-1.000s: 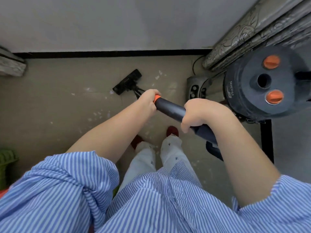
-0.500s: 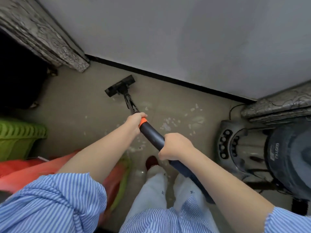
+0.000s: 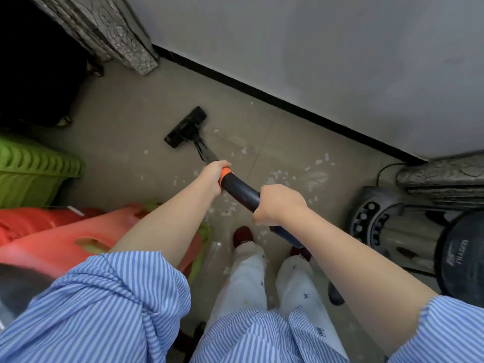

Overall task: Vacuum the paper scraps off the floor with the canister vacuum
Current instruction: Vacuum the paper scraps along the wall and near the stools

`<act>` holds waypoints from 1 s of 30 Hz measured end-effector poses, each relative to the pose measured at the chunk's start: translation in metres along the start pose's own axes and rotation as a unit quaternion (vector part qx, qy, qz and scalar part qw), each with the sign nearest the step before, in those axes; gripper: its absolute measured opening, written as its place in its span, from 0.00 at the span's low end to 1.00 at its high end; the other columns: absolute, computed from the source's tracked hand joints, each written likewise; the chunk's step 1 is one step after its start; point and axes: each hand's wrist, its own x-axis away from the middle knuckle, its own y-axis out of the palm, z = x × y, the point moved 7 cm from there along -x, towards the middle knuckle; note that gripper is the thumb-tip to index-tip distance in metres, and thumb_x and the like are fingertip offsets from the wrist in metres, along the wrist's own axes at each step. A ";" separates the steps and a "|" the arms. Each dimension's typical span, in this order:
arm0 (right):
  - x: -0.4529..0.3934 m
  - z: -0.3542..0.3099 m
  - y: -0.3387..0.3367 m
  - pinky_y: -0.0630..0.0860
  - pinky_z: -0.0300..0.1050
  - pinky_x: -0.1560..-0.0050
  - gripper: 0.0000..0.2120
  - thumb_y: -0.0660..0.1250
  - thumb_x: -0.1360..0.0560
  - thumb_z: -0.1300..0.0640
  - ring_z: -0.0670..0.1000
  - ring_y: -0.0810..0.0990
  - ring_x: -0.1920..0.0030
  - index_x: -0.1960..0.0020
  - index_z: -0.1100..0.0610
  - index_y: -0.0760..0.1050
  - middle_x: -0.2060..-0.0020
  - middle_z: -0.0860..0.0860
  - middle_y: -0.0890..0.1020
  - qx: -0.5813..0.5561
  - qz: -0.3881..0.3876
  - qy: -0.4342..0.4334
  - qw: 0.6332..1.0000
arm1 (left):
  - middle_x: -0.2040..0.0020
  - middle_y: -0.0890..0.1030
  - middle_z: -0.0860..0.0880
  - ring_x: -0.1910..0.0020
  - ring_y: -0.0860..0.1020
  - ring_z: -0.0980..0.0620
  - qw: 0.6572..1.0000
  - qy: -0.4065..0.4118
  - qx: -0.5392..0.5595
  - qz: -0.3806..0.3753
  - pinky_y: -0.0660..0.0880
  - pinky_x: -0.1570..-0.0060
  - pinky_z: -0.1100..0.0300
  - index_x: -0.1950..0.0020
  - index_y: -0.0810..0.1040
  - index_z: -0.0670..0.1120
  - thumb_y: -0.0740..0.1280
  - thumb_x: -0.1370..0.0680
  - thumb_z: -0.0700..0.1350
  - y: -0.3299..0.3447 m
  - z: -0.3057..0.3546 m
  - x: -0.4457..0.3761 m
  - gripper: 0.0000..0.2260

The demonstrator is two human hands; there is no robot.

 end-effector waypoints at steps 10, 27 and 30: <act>0.046 0.068 0.010 0.64 0.40 0.72 0.10 0.68 0.31 0.56 0.48 0.70 0.69 0.54 0.56 0.68 0.67 0.50 0.71 -0.020 -0.037 0.046 0.998 | 0.64 0.73 0.44 0.68 0.72 0.50 0.997 -0.010 -0.038 -0.059 0.72 0.67 0.59 0.59 0.70 0.41 0.64 0.24 0.40 0.066 -0.037 0.041 0.06; 0.139 0.188 0.042 0.62 0.39 0.73 0.12 0.67 0.31 0.55 0.47 0.68 0.71 0.65 0.55 0.63 0.69 0.49 0.69 -0.009 -0.036 0.037 0.999 | 0.63 0.74 0.45 0.67 0.73 0.51 0.992 -0.039 -0.088 -0.081 0.72 0.69 0.59 0.46 0.73 0.43 0.65 0.24 0.41 0.161 -0.138 0.120 0.08; 0.150 0.207 0.046 0.62 0.39 0.73 0.12 0.67 0.31 0.55 0.47 0.68 0.71 0.65 0.55 0.63 0.69 0.49 0.69 -0.010 -0.032 0.033 0.999 | 0.63 0.74 0.45 0.67 0.74 0.50 0.992 -0.048 -0.090 -0.080 0.72 0.69 0.59 0.54 0.72 0.41 0.65 0.24 0.41 0.176 -0.152 0.131 0.04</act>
